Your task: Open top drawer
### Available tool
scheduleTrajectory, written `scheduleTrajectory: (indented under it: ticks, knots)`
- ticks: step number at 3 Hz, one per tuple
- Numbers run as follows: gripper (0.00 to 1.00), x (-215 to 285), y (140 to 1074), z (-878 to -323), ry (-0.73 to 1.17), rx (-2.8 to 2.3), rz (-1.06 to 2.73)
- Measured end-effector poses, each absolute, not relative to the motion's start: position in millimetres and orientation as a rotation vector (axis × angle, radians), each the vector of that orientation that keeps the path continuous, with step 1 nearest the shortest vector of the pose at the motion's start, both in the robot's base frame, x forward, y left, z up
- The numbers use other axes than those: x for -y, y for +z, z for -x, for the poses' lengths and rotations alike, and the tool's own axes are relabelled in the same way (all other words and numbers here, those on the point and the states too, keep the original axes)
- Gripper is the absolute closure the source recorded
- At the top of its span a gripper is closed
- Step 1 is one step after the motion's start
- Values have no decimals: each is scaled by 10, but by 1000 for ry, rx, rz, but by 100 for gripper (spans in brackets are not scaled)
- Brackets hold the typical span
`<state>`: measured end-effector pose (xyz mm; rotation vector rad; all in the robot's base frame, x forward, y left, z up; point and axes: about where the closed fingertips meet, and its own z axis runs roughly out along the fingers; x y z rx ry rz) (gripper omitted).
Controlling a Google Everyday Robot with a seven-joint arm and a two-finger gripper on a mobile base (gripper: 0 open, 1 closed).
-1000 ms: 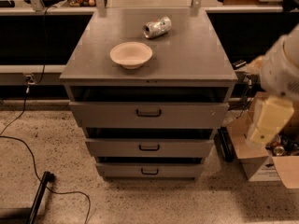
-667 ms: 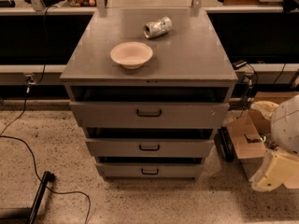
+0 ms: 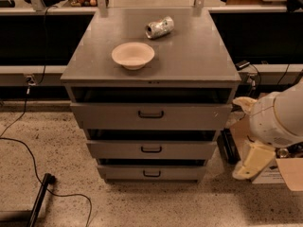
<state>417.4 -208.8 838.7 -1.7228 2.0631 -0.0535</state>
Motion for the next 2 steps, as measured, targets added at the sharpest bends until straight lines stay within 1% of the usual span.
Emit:
scheduleTrajectory:
  ticks: [2]
  knots:
    - [0, 1533, 8052, -4890, -86, -1772, 1736]
